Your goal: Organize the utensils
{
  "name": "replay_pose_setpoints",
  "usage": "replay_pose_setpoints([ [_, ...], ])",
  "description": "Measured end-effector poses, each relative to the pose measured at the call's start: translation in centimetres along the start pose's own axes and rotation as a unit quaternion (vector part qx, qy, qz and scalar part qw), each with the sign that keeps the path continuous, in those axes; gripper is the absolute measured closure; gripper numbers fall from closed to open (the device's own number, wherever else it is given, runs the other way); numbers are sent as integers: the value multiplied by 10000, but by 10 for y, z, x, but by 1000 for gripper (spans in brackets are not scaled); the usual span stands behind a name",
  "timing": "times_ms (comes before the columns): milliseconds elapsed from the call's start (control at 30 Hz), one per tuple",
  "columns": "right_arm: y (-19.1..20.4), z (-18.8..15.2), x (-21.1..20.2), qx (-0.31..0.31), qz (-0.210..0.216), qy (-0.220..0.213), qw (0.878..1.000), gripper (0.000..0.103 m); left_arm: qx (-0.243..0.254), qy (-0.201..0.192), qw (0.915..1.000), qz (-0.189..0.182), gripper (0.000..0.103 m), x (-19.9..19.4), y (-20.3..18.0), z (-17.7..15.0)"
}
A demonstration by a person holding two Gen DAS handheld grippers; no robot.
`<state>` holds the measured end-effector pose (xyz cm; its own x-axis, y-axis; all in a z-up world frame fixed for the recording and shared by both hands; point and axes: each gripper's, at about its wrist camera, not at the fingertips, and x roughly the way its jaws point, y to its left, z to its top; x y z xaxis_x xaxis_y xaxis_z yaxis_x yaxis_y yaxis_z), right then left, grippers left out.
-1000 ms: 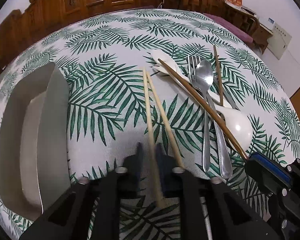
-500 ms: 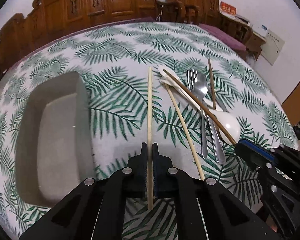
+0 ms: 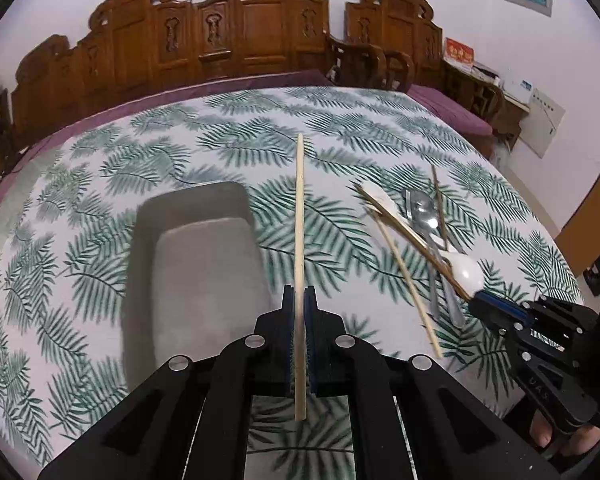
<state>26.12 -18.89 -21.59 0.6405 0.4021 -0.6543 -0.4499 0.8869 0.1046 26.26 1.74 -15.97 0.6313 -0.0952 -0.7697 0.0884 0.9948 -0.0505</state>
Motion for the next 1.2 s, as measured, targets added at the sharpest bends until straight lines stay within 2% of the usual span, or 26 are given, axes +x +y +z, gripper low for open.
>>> replay_pose_setpoints([
  [200, 9, 2, 2, -116, -23, 56, 9999, 98, -301, 89, 9995, -24, 99, 7, 38, -4],
  [300, 12, 3, 6, -126, -34, 111, 9999, 98, -445, 227, 9986, -164, 99, 13, 51, -9],
  [600, 21, 5, 8, -160, 17, 167, 9997, 97, -519, 546, 9972, -30, 99, 29, 71, -19],
  [933, 27, 7, 8, -84, 83, 220, 9997, 97, -575, 572, 9966, 138, 99, 36, 82, -16],
  [1200, 48, 21, -3, -312, 104, 102, 9994, 98, -656, 280, 9974, 130, 99, 15, 91, -11],
])
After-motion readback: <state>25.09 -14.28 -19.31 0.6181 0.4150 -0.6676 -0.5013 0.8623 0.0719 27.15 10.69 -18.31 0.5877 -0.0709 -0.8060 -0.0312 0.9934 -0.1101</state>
